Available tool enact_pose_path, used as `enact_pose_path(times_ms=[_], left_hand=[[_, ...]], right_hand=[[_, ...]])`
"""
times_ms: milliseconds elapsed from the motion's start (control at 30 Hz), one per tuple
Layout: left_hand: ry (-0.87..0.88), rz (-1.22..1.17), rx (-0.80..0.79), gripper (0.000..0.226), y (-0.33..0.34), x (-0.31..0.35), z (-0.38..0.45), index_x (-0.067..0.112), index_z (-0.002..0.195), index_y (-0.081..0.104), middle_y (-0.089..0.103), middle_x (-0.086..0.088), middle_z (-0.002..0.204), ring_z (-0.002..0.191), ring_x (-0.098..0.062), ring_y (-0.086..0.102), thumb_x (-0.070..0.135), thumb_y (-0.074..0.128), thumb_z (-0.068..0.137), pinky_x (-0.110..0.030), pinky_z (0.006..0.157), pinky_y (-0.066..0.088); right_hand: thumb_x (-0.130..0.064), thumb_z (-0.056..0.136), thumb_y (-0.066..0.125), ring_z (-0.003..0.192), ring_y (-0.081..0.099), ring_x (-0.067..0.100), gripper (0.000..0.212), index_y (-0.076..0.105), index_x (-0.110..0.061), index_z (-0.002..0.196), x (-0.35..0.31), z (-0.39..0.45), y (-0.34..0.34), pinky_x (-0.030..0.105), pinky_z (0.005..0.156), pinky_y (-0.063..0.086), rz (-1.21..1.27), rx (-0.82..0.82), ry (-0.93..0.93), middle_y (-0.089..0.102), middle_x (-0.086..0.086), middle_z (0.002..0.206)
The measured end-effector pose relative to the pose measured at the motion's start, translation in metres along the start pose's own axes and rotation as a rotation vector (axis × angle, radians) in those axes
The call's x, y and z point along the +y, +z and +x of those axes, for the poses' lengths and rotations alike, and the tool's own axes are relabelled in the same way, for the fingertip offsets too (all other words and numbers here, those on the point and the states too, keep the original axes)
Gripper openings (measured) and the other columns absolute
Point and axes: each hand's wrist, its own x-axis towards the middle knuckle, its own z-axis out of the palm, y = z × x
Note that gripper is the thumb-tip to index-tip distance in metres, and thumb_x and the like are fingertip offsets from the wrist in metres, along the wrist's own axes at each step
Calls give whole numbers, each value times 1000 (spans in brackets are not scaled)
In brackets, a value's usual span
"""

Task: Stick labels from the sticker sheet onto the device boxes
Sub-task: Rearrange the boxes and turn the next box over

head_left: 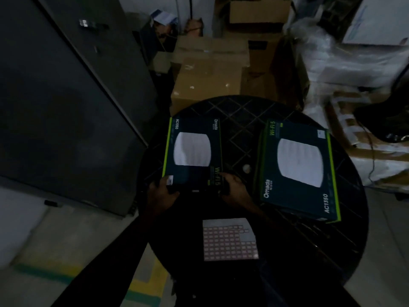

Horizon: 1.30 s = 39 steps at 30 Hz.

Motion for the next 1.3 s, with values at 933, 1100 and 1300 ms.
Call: enact_pose_path(times_ms=[933,1100,1300], left_hand=[[689,-2,414,83,-135,113,-111,34,147,40,42,-7,120,120,-26,40,46,81,75,-31,97,35],[601,22,261,84,-124,108,-106,46,148,31,39,-5,124,125,-30,41,58,75,77,-41,104,42],[556,-87,332,69,-103,100,-115,46,147,39,36,-12,140,133,-28,34,48,70,86,-35,113,32]], right_hand=[[-44,73,82,103,58,24,79,51,-24,142,-141,-80,-139,23,78,38,-553,374,-479,54,8,114],[-66,71,64,104,58,29,85,50,-23,143,-130,-84,-138,30,79,48,-589,326,-452,54,9,114],[-69,79,47,115,46,35,75,52,-30,143,-114,-81,-119,47,86,49,-670,510,-449,56,7,128]])
